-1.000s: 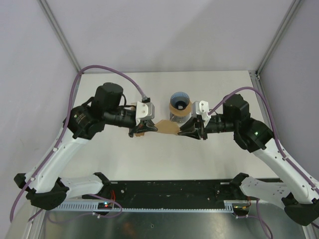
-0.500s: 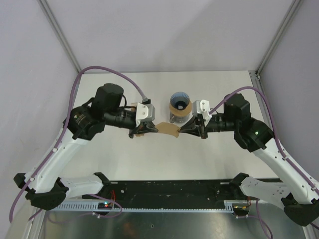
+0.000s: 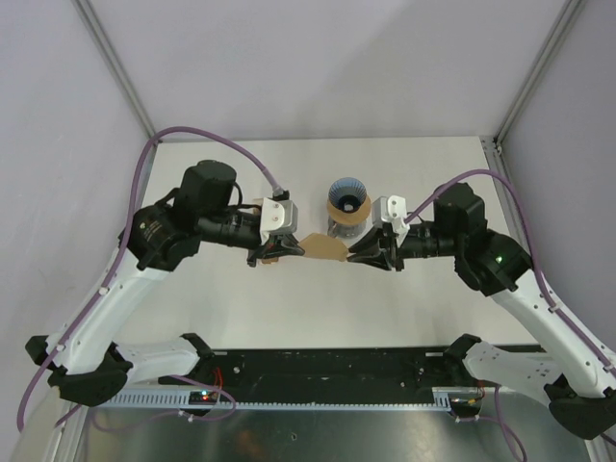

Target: Place the coffee filter in the dripper

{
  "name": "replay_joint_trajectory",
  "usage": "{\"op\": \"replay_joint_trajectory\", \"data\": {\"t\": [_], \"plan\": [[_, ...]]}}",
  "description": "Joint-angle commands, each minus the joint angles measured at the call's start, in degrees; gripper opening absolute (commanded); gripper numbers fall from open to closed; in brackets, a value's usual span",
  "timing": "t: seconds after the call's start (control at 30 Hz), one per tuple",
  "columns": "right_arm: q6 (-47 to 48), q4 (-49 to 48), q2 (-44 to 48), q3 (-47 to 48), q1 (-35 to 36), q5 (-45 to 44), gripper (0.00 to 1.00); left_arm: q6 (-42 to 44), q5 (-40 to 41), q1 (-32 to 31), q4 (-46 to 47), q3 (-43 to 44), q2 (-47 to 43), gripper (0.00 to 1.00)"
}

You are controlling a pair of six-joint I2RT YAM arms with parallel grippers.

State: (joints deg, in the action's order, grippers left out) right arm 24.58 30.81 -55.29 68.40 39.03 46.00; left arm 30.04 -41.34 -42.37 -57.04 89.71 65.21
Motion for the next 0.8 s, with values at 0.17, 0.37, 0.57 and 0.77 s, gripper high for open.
{"op": "replay_joint_trajectory", "data": {"t": [0.17, 0.37, 0.57, 0.77], "plan": [[0.6, 0.68, 2.25, 0.6, -2.32, 1.76, 0.25, 0.97, -1.35, -0.23, 0.31, 2.05, -0.7, 0.0], [-1.21, -1.47, 2.95, 0.59, -1.87, 4.3, 0.35, 0.98, -1.17, -0.26, 0.26, 2.09, -0.67, 0.0], [-3.54, -4.81, 3.49, 0.59, 0.02, 2.87, 0.34, 1.07, -1.28, -0.26, 0.26, 1.95, -0.72, 0.0], [-3.8, -5.65, 2.15, 0.59, 0.66, 2.84, 0.27, 1.03, -1.2, -0.26, 0.26, 2.21, -0.77, 0.0]]}}
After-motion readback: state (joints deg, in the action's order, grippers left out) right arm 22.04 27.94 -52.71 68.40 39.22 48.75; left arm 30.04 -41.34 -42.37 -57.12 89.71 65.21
